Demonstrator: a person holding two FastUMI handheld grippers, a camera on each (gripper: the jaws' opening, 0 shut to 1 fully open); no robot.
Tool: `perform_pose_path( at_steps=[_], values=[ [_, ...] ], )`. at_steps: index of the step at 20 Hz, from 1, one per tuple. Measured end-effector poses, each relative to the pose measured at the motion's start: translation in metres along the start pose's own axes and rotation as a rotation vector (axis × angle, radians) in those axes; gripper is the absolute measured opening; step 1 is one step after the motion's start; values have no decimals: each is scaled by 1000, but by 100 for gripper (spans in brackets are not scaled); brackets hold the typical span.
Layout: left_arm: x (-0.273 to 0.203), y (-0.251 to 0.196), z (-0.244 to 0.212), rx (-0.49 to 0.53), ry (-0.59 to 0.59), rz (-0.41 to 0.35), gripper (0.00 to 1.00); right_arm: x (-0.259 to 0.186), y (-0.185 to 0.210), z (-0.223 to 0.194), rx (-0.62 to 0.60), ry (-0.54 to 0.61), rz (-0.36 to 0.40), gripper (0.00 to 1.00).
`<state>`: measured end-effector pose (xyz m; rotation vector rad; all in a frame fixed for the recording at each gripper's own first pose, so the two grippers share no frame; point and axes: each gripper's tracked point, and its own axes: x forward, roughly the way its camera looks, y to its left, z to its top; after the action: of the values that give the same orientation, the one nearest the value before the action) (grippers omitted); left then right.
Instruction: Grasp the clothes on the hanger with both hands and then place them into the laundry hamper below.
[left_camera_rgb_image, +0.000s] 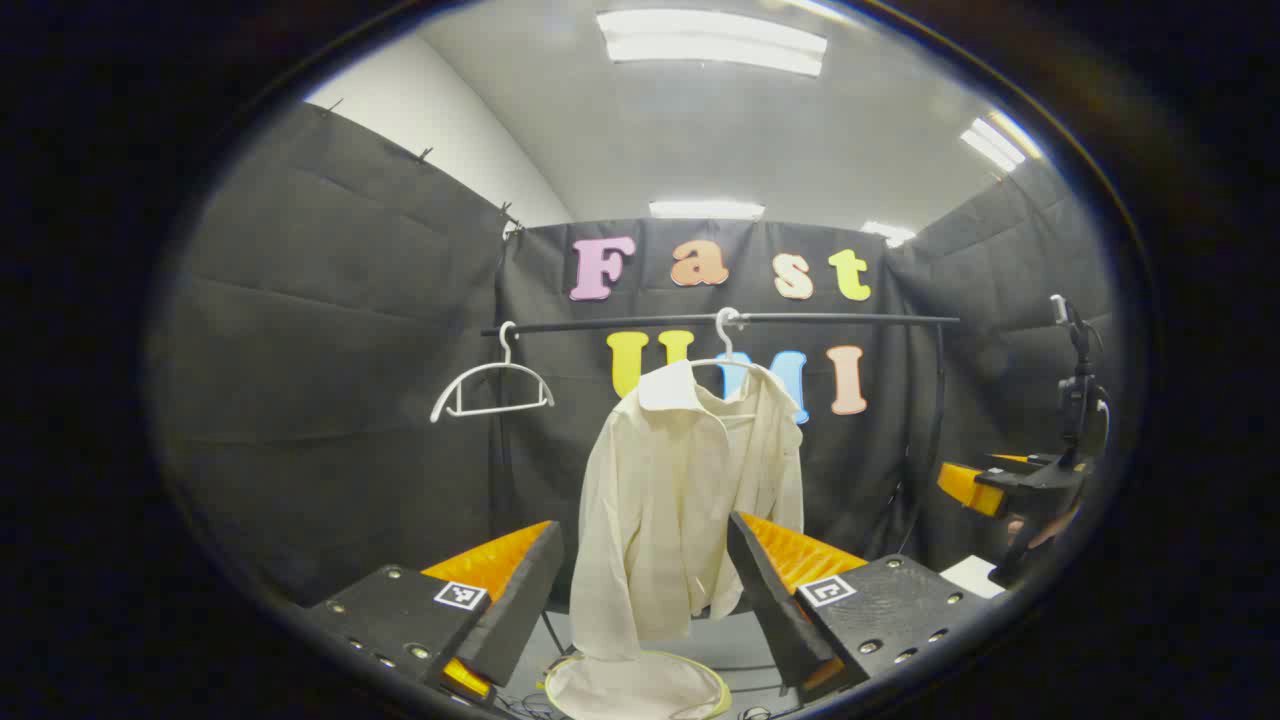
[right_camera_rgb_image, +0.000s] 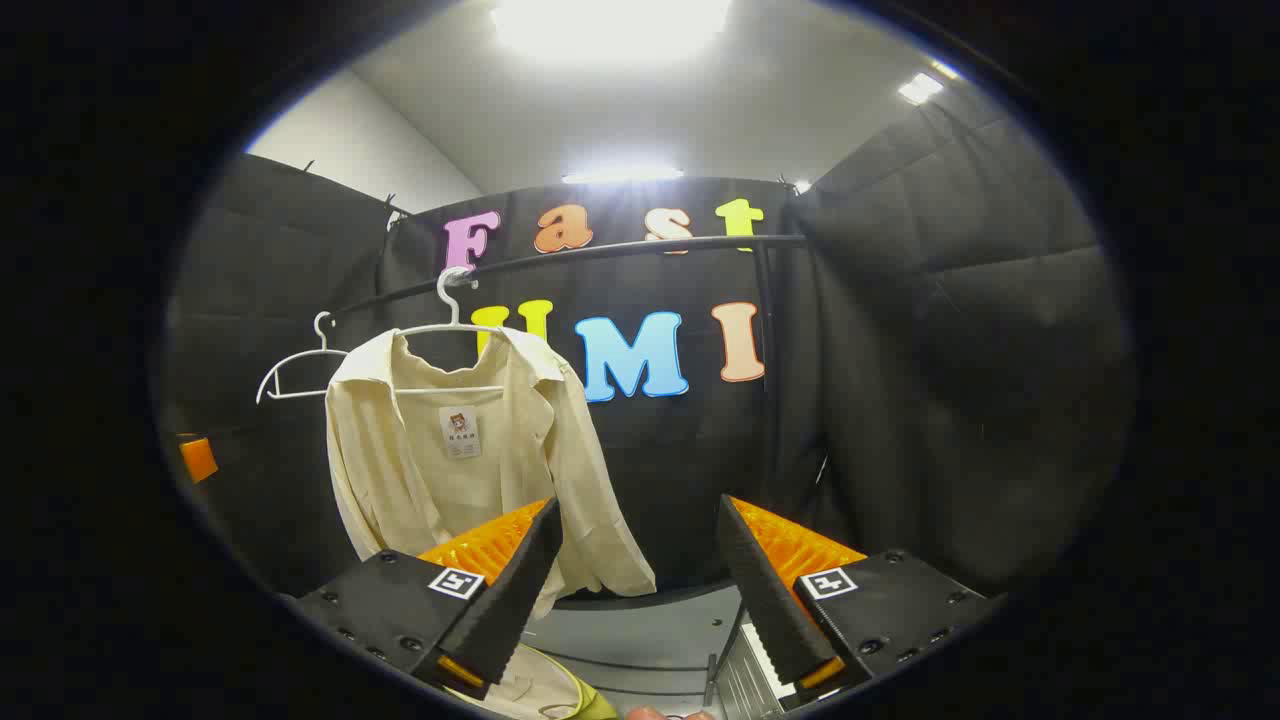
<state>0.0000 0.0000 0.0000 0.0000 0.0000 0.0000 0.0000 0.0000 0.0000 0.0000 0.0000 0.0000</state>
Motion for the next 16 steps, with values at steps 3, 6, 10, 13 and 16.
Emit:
perform_pose_path(
  at_steps=[3,6,10,13,16],
  values=[
    [4,-4,-3,6,9,-6,96,0,1,1,-8,-7,8,99],
    [5,-7,-4,-3,12,-14,99,-1,1,-2,-13,0,12,97],
    [11,-13,-6,0,20,-25,96,-1,-5,-6,-12,10,9,99],
    [20,-20,-7,-5,26,-34,96,-1,-5,-11,-3,25,14,99],
    [27,-25,-10,-14,35,-44,96,7,-9,-12,-10,34,5,99]
  ],
)
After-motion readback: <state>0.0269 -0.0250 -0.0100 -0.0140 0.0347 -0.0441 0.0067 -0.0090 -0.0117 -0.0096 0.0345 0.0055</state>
